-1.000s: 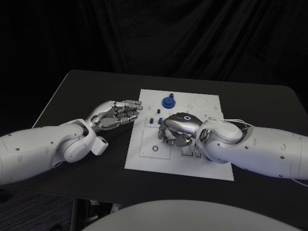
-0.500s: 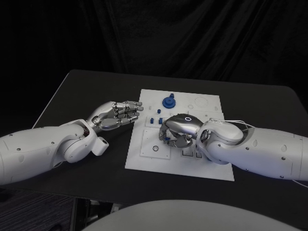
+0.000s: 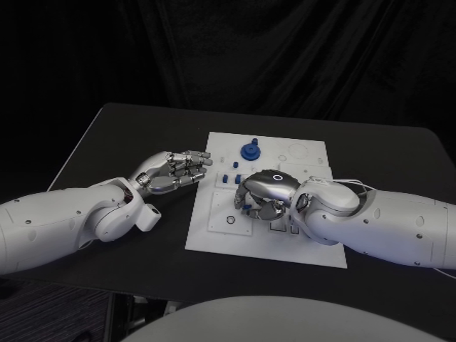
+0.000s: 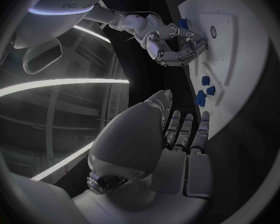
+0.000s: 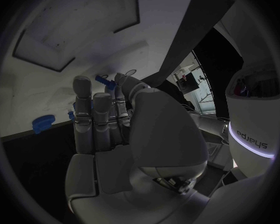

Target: Assemble the parts on the task board

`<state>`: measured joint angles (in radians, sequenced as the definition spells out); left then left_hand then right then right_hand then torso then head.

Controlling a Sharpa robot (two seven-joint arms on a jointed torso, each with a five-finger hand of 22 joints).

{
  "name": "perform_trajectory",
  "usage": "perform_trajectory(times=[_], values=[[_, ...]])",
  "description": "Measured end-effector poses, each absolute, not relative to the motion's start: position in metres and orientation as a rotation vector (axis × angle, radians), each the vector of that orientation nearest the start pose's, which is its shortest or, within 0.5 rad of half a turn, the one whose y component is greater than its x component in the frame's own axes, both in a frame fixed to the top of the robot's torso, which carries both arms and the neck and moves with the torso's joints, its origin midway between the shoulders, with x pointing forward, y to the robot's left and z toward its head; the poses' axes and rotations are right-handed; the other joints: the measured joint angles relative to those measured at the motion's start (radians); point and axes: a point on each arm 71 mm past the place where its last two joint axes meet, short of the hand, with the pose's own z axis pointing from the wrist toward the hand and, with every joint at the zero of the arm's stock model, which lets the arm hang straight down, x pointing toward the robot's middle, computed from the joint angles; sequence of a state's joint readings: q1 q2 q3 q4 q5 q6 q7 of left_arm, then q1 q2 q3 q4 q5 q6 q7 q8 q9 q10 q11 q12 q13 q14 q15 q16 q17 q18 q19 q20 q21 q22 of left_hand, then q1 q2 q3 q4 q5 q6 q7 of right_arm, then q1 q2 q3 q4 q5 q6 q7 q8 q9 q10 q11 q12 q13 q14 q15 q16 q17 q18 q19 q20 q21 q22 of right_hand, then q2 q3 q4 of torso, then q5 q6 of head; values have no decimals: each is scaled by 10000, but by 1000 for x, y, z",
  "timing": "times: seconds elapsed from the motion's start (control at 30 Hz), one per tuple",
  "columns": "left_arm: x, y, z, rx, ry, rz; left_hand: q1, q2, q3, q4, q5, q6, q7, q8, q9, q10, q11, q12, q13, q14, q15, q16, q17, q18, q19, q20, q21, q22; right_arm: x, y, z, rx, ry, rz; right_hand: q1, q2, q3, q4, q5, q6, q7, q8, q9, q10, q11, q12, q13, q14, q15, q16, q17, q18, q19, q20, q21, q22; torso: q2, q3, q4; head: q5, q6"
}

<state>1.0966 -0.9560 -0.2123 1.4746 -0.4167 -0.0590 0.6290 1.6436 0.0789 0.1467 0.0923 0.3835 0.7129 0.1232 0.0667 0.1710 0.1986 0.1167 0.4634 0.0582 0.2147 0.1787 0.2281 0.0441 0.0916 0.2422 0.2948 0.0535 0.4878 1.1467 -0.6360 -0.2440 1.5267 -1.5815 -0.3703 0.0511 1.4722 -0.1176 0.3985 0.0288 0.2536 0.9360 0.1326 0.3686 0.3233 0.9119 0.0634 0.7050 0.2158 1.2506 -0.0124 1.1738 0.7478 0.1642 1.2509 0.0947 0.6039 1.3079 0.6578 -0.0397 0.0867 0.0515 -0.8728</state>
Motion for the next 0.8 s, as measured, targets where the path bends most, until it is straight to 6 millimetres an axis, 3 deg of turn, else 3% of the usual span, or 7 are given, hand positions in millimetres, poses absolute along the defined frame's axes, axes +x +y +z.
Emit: perform_trajectory(times=[0.37,0.53,0.67,0.8], values=[[429,259,-270,-6511,16960,-15843,0,0,0,0,0,0,0,0,0,0,0,0,0,0,0,0,0,1,0,0,0,1,411,-86,-262,-5323,16622,9761,6,6,60,-115,-221,7,-7,1,96,140,-25,-62,34,-32,0,-239,-284,0,-46,-36,-386,-1,3,0,6,26,0],[428,259,-271,-6534,17006,-15837,0,0,0,0,0,0,0,0,1,0,0,0,0,0,0,0,0,2,0,0,0,-11,410,-86,-260,-5161,16477,9986,184,42,121,-232,-269,58,-15,-49,168,213,45,-95,38,-668,9,-772,-1038,0,-532,-30,-1177,-2,8,0,6,31,0],[428,259,-272,-6550,17038,-15826,0,0,0,0,0,0,0,0,0,0,0,0,0,0,0,0,0,1,0,0,0,-10,410,-86,-259,-5019,16431,10108,252,80,141,-333,-266,73,0,-86,224,268,101,-131,66,-1289,14,-1416,-1937,1,-770,-32,-1314,-3,9,1,6,33,0],[428,259,-272,-6565,17066,-15816,0,0,0,0,0,0,0,0,1,0,0,0,0,0,0,0,0,1,-1,0,0,-10,410,-87,-259,-4879,16453,10188,287,99,141,-388,-149,110,37,-143,271,282,114,-152,118,-1547,38,-1793,-2200,0,-1011,-32,-1397,-3,12,5,6,34,0]])
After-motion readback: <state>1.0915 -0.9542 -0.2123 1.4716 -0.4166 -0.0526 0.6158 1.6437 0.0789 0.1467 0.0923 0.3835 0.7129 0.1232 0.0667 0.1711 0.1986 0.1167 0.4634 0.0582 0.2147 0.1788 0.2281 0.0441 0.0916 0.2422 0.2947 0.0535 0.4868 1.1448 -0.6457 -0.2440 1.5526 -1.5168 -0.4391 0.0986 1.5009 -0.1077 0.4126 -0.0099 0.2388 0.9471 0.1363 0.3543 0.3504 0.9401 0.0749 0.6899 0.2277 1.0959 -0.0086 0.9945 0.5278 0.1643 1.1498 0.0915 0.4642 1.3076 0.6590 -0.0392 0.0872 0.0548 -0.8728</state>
